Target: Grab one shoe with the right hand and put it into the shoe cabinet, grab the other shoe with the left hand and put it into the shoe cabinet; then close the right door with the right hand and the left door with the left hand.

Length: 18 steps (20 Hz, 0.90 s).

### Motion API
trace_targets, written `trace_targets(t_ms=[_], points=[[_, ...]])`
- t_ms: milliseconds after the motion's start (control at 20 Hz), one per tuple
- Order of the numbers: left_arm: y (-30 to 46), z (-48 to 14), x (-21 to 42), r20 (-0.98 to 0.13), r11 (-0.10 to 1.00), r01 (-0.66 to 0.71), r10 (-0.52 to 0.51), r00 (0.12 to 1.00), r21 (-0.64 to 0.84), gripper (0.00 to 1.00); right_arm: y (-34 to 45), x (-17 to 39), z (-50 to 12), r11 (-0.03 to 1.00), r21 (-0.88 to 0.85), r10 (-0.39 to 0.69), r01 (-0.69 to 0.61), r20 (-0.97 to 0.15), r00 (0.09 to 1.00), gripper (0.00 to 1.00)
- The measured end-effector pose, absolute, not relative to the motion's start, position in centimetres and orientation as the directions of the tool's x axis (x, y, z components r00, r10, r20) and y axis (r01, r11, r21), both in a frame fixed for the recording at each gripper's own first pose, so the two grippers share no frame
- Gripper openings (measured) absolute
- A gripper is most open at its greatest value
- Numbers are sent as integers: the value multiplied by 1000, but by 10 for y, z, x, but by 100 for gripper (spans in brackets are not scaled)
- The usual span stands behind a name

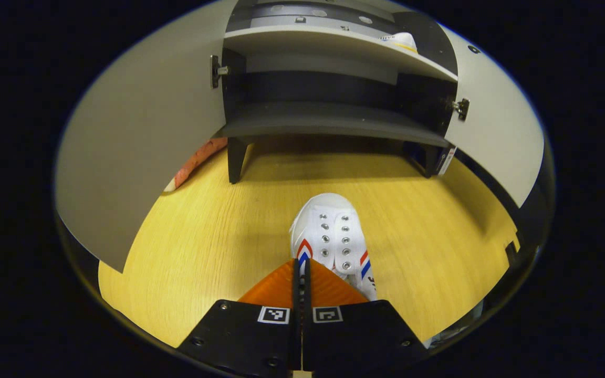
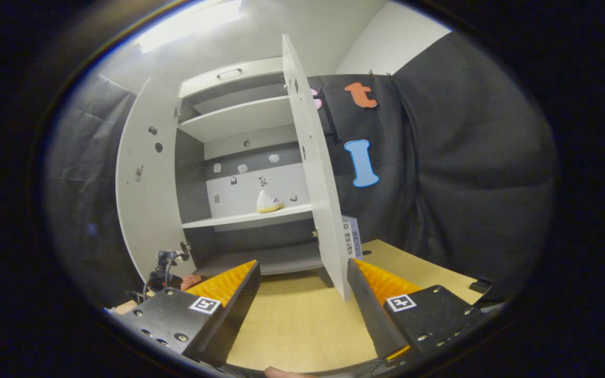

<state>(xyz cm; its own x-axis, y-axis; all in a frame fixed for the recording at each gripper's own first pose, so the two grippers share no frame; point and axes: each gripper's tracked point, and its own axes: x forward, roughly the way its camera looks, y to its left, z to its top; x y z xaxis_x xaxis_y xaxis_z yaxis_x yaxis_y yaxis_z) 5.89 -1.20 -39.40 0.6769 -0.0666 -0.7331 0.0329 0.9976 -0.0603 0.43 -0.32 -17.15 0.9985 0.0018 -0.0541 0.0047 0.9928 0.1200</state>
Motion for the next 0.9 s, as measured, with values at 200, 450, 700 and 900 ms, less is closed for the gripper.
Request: trace_targets(t_ms=[200, 450, 700, 900], points=[[3, -396, 67, -695, 997, 59, -83, 714, -58, 32, -5, 3, -168, 991, 130, 4, 2, -45, 999, 99], [6, -400, 50, -722, 992, 96, -129, 680, -87, 80, -1, 5, -174, 993, 122, 7, 1, -65, 998, 98], [-16, -408, 56, -715, 976, 148, -218, 664, -159, 70, 6, 7, -179, 994, 107, 14, -6, -73, 997, 99], [-16, -399, 61, -690, 985, 150, -164, 705, -82, 1, 10, 7, -182, 995, 94, 27, -19, -81, 996, 99]])
